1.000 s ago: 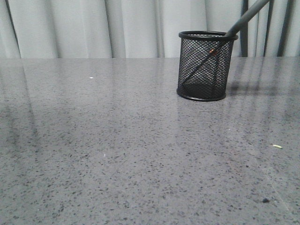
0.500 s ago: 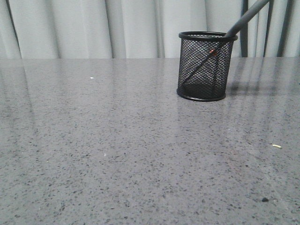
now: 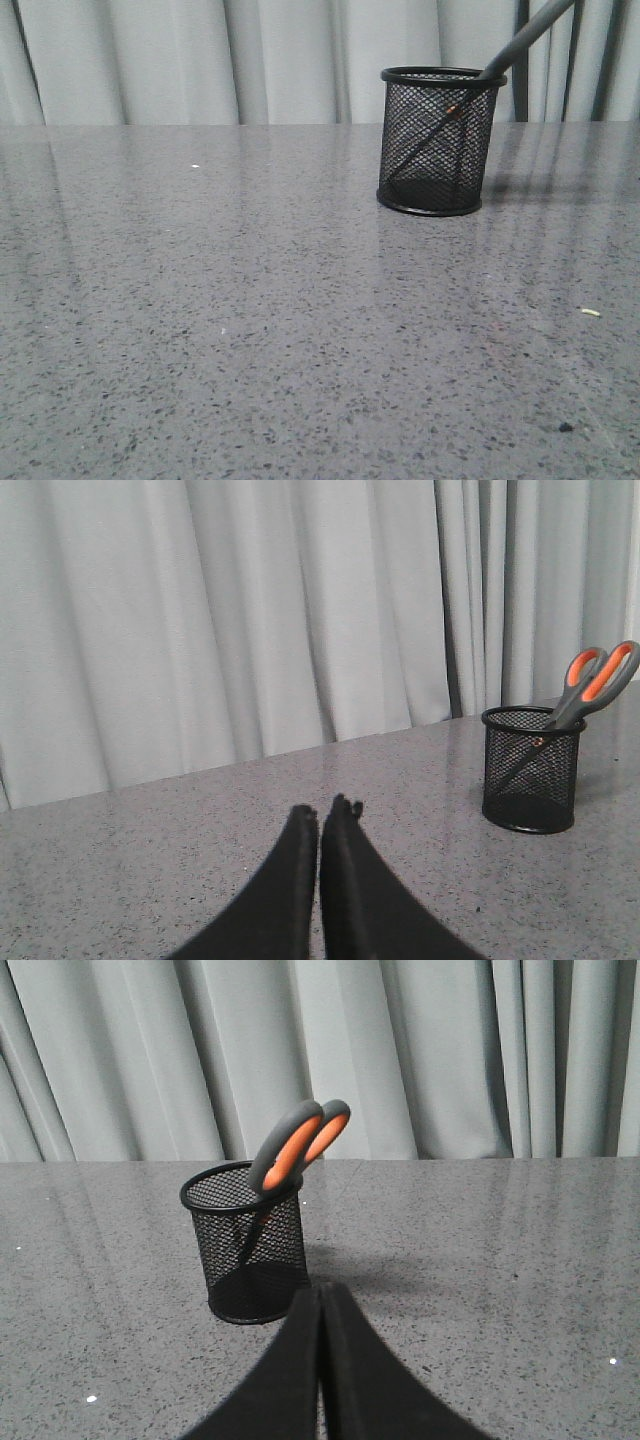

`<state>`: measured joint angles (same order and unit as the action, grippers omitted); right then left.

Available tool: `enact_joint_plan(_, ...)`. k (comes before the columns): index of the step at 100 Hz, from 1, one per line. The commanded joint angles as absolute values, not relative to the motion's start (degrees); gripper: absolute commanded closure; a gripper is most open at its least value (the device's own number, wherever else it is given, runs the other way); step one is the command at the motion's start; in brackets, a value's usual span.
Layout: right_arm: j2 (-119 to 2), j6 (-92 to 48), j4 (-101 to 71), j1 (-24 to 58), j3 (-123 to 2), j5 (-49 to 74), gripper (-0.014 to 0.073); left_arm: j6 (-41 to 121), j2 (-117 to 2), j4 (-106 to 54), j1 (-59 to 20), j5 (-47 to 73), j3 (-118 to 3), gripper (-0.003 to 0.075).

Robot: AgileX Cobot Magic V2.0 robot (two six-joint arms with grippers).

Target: Put scissors into bucket

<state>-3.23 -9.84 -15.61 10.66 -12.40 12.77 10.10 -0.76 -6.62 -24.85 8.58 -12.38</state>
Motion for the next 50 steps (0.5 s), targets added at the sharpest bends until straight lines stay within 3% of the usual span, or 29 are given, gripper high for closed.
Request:
enact_joint_plan(1,-3.81,-9.98,-15.54,10.69,-13.80,8.17,0.0662,9.55,-1.34,-7.25,-24.73,3.69,-13.93,0.0740)
enact_joint_plan(50,-3.81,-9.98,-15.54,10.69,-13.80,8.17,0.0662,9.55,-1.34,-4.57,-23.62,3.70,-13.84,0.0740)
